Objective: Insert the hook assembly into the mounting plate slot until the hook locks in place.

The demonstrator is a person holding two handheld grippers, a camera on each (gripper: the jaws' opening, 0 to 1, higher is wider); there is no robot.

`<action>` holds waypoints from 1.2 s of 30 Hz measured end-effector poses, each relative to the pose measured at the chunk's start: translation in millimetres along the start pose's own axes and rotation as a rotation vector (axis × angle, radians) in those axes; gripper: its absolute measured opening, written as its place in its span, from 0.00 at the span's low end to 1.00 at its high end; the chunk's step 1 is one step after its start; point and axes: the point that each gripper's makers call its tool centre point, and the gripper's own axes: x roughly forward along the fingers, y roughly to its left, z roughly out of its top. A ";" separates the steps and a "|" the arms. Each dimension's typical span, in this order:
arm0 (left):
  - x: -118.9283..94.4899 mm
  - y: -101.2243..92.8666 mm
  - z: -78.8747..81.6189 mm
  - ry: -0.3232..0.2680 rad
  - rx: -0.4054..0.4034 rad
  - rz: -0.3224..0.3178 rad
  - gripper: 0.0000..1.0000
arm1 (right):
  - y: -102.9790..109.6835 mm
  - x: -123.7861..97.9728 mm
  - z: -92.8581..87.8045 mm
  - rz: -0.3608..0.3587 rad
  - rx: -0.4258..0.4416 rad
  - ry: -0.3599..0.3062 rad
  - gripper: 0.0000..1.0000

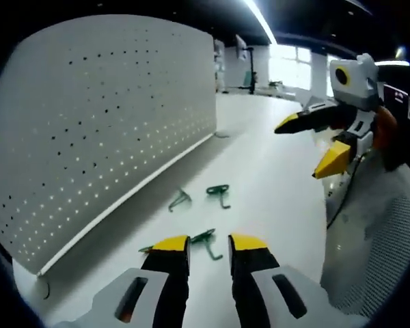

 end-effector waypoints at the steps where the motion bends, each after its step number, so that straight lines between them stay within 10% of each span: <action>1: 3.0 -0.1 0.4 0.001 0.001 -0.003 0.21 | 0.0 0.0 -0.1 0.000 0.000 0.000 0.69; 36: 63.2 0.8 -23.8 0.153 0.147 -0.030 0.13 | 1.4 1.0 -0.3 0.014 0.018 -0.005 0.69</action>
